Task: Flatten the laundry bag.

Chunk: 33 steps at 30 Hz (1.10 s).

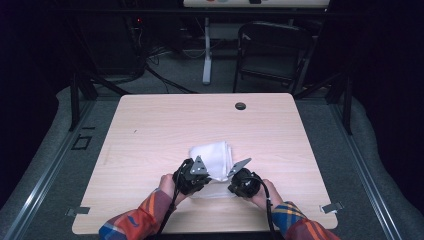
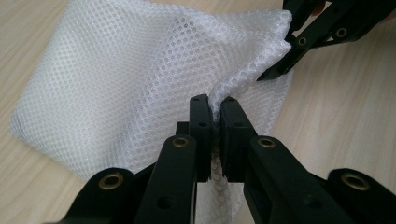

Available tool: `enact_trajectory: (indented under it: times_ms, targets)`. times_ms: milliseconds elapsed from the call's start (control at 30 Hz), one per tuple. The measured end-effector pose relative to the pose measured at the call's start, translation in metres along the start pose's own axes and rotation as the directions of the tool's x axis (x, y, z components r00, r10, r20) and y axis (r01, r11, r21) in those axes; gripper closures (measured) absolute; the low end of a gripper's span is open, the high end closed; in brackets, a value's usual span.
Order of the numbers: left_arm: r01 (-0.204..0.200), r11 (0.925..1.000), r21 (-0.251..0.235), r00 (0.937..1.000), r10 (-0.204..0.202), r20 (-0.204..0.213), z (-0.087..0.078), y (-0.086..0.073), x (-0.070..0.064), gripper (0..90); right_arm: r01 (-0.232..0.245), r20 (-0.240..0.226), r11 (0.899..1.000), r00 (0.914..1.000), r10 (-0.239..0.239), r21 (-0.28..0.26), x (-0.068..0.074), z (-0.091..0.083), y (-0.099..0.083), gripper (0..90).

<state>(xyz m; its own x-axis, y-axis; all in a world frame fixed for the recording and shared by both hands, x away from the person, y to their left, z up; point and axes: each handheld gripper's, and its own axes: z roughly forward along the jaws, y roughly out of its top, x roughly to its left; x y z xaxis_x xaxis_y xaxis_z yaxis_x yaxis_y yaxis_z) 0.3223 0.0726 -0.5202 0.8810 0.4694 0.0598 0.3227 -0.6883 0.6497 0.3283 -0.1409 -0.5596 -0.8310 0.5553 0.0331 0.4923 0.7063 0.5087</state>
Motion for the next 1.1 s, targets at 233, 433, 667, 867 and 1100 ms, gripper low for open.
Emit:
enact_trajectory:
  times_ms: [233,433,667,867,1100]
  targets:
    - [0.019,0.9995,-0.025,0.9994,-0.020,-0.027,-0.008,-0.005,0.002,85.4,0.008,0.000,1.000,1.0000,-0.008,0.004,0.000,0.000,0.000,90.0]
    - [0.038,0.9987,-0.035,0.9983,-0.040,-0.043,-0.015,-0.010,0.007,86.2,0.016,0.008,1.000,0.9998,-0.016,0.016,0.001,-0.001,0.001,90.0]
    - [0.044,0.9981,-0.043,0.9977,-0.047,-0.049,-0.021,-0.012,0.011,86.6,0.013,0.022,1.000,0.9997,-0.014,0.027,0.002,-0.001,0.002,90.0]
    - [0.054,0.9976,-0.043,0.9973,-0.056,-0.049,-0.024,-0.015,0.013,86.8,0.022,0.040,0.998,0.9989,-0.025,0.057,0.002,-0.003,0.002,90.0]
    - [0.068,0.9966,-0.046,0.9952,-0.071,-0.068,-0.029,-0.018,0.015,86.9,0.008,0.042,0.999,0.9991,-0.011,0.052,0.001,-0.003,0.002,90.0]
